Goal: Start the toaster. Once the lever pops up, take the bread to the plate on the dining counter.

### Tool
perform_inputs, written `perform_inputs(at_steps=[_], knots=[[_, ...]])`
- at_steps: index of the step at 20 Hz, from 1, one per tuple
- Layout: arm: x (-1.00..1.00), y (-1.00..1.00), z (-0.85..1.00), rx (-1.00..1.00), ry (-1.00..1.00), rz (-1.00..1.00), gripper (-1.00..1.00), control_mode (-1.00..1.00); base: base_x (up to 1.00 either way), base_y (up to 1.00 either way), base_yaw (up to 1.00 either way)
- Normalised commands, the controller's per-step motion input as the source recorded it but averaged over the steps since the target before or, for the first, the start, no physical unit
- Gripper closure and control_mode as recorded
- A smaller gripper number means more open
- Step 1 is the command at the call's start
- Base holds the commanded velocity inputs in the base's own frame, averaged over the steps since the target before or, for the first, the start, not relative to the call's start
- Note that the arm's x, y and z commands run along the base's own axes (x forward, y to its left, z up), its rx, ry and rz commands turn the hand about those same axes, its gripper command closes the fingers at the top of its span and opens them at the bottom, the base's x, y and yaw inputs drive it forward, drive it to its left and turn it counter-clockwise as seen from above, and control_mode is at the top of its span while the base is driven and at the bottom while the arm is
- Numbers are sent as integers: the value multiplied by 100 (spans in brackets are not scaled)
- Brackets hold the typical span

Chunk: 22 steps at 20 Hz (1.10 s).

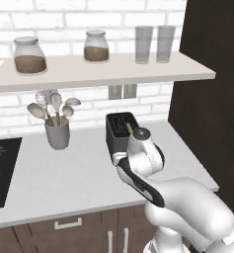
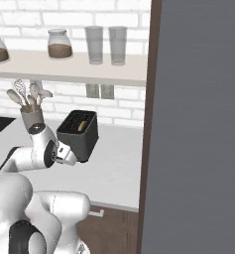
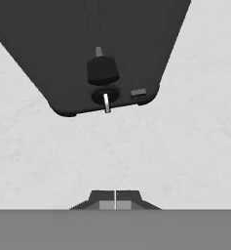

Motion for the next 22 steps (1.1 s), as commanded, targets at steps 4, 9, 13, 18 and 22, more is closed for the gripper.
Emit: perform_inputs(at_steps=[4,9,13,18,22], knots=[[-22,0,86,0,-21,0,100,-100,0,0,0],[-3,-8,96,0,-25,0,100,-100,0,0,0],[0,-10,99,0,-24,0,100,-100,0,0,0],[0,-11,86,0,-10,0,100,-100,0,0,0],[0,-10,72,0,0,0,100,-100,0,0,0]])
